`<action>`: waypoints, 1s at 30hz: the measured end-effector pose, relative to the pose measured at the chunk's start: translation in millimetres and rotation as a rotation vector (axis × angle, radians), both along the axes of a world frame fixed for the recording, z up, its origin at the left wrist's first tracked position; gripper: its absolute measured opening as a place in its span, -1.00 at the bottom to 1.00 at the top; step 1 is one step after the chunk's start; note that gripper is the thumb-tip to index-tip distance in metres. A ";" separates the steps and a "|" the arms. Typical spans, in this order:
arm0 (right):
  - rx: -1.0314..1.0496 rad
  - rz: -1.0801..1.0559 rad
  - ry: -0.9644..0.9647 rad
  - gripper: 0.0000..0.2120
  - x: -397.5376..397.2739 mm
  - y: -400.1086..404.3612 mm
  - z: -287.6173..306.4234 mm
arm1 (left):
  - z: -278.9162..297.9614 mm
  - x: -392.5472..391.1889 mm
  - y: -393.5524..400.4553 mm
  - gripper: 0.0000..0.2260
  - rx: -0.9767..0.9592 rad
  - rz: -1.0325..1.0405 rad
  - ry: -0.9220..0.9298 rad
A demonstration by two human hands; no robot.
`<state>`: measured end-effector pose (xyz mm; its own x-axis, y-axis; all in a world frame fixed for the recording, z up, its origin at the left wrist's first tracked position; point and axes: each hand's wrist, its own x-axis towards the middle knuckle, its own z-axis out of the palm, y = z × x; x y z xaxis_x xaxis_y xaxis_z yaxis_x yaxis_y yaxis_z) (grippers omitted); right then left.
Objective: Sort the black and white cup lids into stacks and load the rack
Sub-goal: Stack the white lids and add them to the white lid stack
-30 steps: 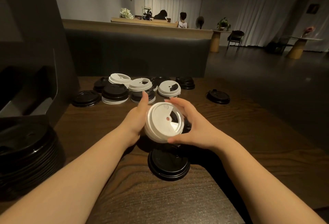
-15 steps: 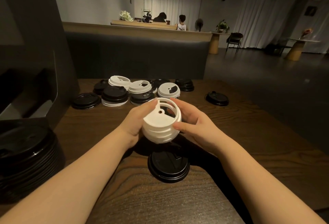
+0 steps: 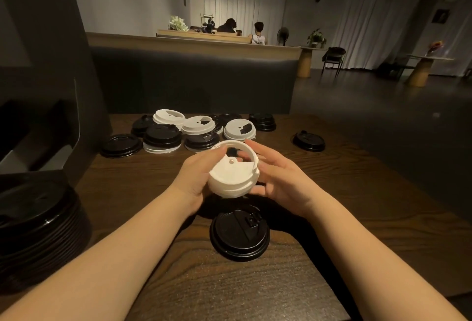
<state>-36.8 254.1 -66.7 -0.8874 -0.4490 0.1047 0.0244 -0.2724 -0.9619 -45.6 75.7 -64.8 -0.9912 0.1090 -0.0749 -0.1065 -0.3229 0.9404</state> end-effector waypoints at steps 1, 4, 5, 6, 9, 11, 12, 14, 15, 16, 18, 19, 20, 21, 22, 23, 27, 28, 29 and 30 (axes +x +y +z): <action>-0.012 -0.009 -0.031 -0.49 0.0 -2.2 -1.2 | -2.2 -0.8 1.7 -0.86 -0.050 0.043 0.037; 0.042 -0.099 -0.032 -0.51 0.1 -7.5 -6.5 | -5.6 2.4 7.2 -0.85 -0.227 0.128 0.186; 0.061 -0.134 -0.010 -0.52 -0.9 -8.0 -8.2 | -5.9 3.9 8.4 -0.82 -0.253 0.145 0.230; 0.068 -0.161 0.008 -0.53 -1.7 -8.1 -9.2 | -7.0 3.9 9.2 -0.78 -0.273 0.154 0.269; 0.062 -0.190 0.047 -0.54 -1.8 -6.7 -8.6 | -5.6 3.9 9.4 -0.88 -0.331 0.165 0.309; 0.082 -0.215 0.068 -0.52 -2.4 -5.9 -8.9 | -5.9 2.6 8.1 -0.93 -0.330 0.142 0.292; 0.096 -0.225 0.080 -0.51 -2.8 -5.5 -9.2 | -7.1 1.3 7.2 -0.88 -0.300 0.116 0.272; 0.122 -0.231 0.112 -0.51 -3.6 -5.2 -9.3 | -8.5 -0.6 6.3 -0.75 -0.232 0.066 0.204; 0.130 -0.227 0.130 -0.54 -4.2 -4.8 -9.6 | -9.0 -1.6 6.7 -0.71 -0.228 0.050 0.185; 0.133 -0.223 0.138 -0.58 -4.4 -5.0 -9.4 | -10.7 -3.5 6.8 -0.71 -0.282 0.046 0.200; 0.123 -0.207 0.113 -0.67 -3.8 -6.2 -8.2 | -12.3 -5.2 8.5 -0.73 -0.430 0.065 0.264; 0.109 -0.188 0.093 -0.68 -4.0 -6.2 -8.8 | -13.3 -6.1 8.9 -0.73 -0.471 0.078 0.278; 0.095 -0.175 0.081 -0.67 -4.6 -6.0 -9.9 | -13.8 -7.2 9.4 -0.73 -0.491 0.081 0.281; 0.097 -0.179 0.087 -0.66 -5.6 -5.0 -11.2 | -14.3 -7.8 8.7 -0.73 -0.507 0.083 0.275; 0.108 -0.196 0.099 -0.64 -6.3 -4.3 -12.1 | -14.2 -7.8 7.7 -0.73 -0.521 0.081 0.266; 0.126 -0.214 0.117 -0.62 -6.8 -3.6 -12.7 | -14.7 -8.3 7.1 -0.73 -0.529 0.070 0.261; 0.265 -0.288 0.199 -0.59 -7.3 -3.9 -12.2 | -17.8 -9.4 8.7 -0.66 -0.539 0.049 0.232; 0.292 -0.316 0.208 -0.58 -6.2 -4.9 -11.1 | -18.8 -10.4 9.6 -0.65 -0.560 0.070 0.224; 0.312 -0.338 0.218 -0.55 -5.4 -5.3 -10.6 | -19.8 -11.6 9.8 -0.64 -0.572 0.081 0.218; 0.326 -0.346 0.229 -0.50 -4.1 -5.5 -10.3 | -19.6 -12.0 10.0 -0.62 -0.578 0.080 0.206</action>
<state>-40.9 248.6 -77.1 -0.9603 -0.1752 0.2171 -0.2348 0.0869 -0.9682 -57.6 85.7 -84.3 -0.9950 0.0324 0.0943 0.0994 0.2460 0.9642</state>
